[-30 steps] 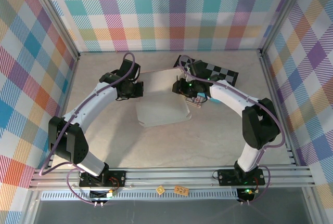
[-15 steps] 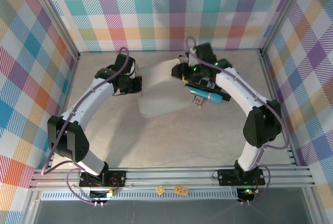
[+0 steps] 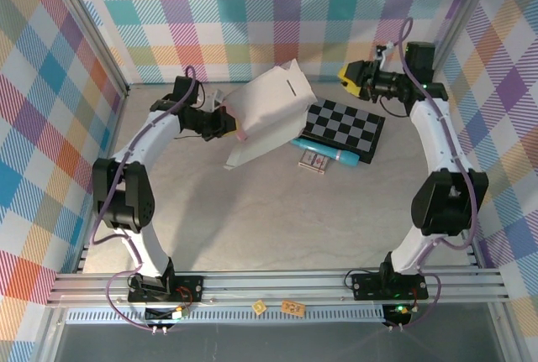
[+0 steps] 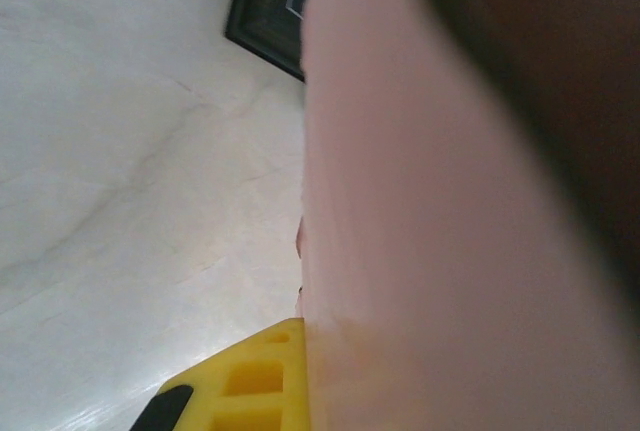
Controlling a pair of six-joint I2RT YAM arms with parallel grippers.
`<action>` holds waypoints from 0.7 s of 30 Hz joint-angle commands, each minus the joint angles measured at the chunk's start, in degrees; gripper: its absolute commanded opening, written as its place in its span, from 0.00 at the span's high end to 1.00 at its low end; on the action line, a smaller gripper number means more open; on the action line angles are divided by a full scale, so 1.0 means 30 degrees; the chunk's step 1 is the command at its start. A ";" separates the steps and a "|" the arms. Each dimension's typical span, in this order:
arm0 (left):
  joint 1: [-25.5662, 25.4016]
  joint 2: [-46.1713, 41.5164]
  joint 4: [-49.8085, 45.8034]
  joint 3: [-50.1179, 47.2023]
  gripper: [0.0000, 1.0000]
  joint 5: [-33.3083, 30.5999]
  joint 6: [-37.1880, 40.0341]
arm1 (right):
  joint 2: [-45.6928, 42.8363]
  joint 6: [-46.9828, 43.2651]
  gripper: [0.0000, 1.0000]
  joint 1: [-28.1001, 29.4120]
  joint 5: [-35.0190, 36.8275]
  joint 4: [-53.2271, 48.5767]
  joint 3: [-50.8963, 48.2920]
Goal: Fold the paper box
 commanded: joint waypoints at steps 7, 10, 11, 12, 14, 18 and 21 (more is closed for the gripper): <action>0.0008 0.1000 0.1029 0.0807 1.00 0.5018 -0.0152 | 0.1654 -0.0167 0.55 0.0585 -0.4298 0.2106 0.0833; -0.0078 0.1084 0.0489 0.0865 1.00 0.4856 0.0212 | 0.2089 -0.0659 0.55 0.1045 -0.4369 0.1532 0.1679; -0.0064 0.1074 0.0370 0.0867 1.00 0.4759 0.0262 | 0.2215 -0.0901 0.55 0.1218 -0.4331 0.1150 0.1991; -0.0058 0.1092 0.0289 0.0867 1.00 0.4746 0.0267 | 0.2259 -0.1068 0.55 0.1342 -0.4259 0.0907 0.2180; -0.0083 0.1132 0.0095 0.0968 1.00 0.4658 0.0379 | 0.2209 -0.1302 0.56 0.1579 -0.4028 0.0687 0.2516; -0.0183 0.1133 -0.0067 0.0988 1.00 0.4646 0.0502 | 0.2189 -0.1311 0.56 0.1822 -0.3948 0.0713 0.2968; -0.0255 0.1187 -0.0118 0.1015 1.00 0.4600 0.0532 | 0.2374 -0.1632 0.56 0.2023 -0.3948 0.0326 0.3204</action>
